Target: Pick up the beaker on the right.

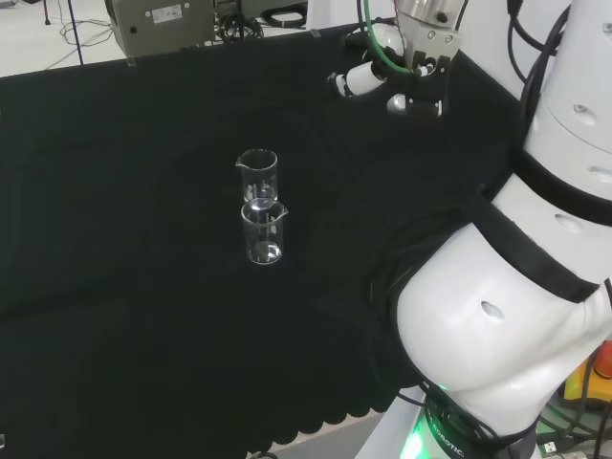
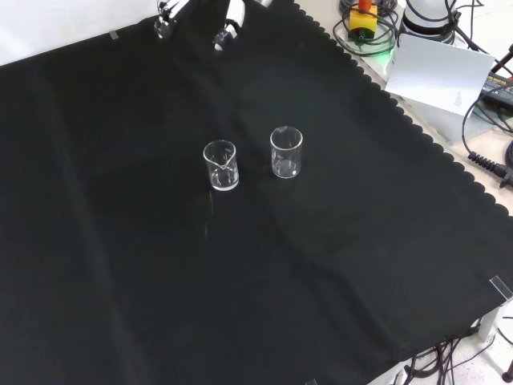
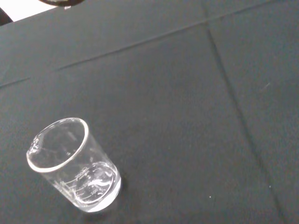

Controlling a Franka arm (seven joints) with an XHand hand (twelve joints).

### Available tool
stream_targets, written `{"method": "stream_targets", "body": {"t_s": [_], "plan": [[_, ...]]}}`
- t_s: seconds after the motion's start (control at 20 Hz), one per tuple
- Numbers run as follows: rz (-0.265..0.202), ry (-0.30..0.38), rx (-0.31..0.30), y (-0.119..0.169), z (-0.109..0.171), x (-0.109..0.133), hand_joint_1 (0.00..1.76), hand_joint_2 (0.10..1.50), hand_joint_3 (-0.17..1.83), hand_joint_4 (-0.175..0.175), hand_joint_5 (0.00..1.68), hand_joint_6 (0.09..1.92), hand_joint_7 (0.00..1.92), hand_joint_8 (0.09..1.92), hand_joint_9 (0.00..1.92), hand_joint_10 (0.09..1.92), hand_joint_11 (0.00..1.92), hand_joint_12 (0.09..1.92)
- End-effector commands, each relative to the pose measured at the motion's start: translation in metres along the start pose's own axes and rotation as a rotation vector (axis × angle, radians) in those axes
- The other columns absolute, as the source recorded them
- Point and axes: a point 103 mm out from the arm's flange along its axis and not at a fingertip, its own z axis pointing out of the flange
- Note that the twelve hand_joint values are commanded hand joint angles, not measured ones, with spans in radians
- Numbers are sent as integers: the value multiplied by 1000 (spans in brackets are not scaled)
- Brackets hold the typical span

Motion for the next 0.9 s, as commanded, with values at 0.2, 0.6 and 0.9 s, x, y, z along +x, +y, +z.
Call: {"method": "stream_targets", "body": {"t_s": [0.2, 0.6, 0.9], "plan": [[-124, 87, 126, 51, 116, 5, 690, 678, 542, -31, 389, 87, 149, 609, 366, 657, 64, 1403], [-166, 114, 148, 49, 131, 1, 698, 659, 542, -32, 372, 87, 132, 608, 314, 647, 37, 1403], [-178, 159, 161, 51, 148, -5, 738, 624, 537, -31, 341, 87, 108, 603, 319, 650, 25, 1401]]}}
